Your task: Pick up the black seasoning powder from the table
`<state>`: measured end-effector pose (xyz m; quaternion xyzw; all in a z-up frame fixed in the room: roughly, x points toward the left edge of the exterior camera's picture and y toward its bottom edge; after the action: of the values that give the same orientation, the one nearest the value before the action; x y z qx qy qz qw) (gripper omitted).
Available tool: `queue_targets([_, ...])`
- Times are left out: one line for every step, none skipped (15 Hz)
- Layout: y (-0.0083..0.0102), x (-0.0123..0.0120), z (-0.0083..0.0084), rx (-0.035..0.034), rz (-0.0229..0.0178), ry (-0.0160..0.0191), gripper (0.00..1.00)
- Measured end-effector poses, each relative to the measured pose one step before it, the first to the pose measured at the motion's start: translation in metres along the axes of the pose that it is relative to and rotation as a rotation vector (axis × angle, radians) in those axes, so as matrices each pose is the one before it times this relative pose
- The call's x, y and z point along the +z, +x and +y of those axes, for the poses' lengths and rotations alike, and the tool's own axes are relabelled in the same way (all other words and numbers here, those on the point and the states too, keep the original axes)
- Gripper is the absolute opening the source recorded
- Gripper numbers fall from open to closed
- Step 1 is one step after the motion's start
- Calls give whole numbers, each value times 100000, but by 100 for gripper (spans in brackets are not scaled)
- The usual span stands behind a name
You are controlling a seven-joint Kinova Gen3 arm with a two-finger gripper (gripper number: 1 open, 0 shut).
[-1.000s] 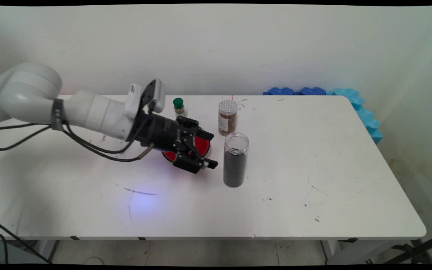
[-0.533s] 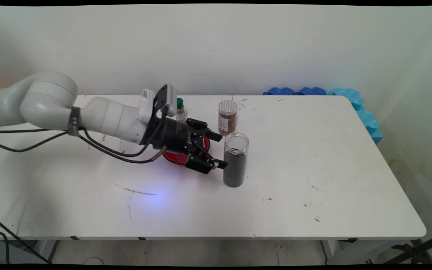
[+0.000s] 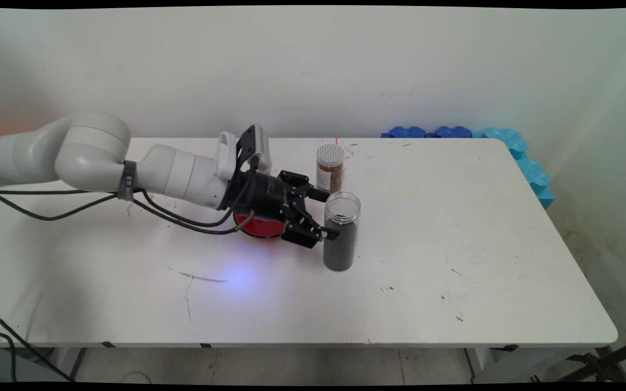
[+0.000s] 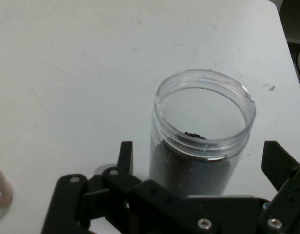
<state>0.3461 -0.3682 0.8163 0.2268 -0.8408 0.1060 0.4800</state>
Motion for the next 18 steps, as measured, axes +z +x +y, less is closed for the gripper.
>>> queue_targets([-18,177,-66,-172,230,136,100])
queue_targets([-4,112,-34,-144,176,23,100])
queue_targets([6,112,-27,-107,205,-22,100])
queue_targets([2,133,-46,-238,356,1,100])
queue_targets([-17,64,-10,-173,220,-42,100])
queue_targets([-14,101,-11,-195,334,-94,100])
queue_targets([-10,111,-7,-221,361,-146,100])
queue_targets([-12,100,4,-178,339,-140,100])
queue_targets([-5,86,7,-160,298,-145,100])
queue_targets([5,103,16,-95,329,-177,100])
queue_targets([-1,95,27,-98,289,-168,100])
queue_targets([-1,86,26,-2,211,-126,100])
queue_targets([-3,95,25,37,171,-97,100])
queue_targets([-11,64,14,21,72,-23,100])
queue_targets([-6,60,16,22,90,-17,100])
queue_targets([-7,107,21,42,96,-22,100])
queue_targets([-21,94,24,76,52,15,100])
queue_targets([-49,119,39,142,4,59,100])
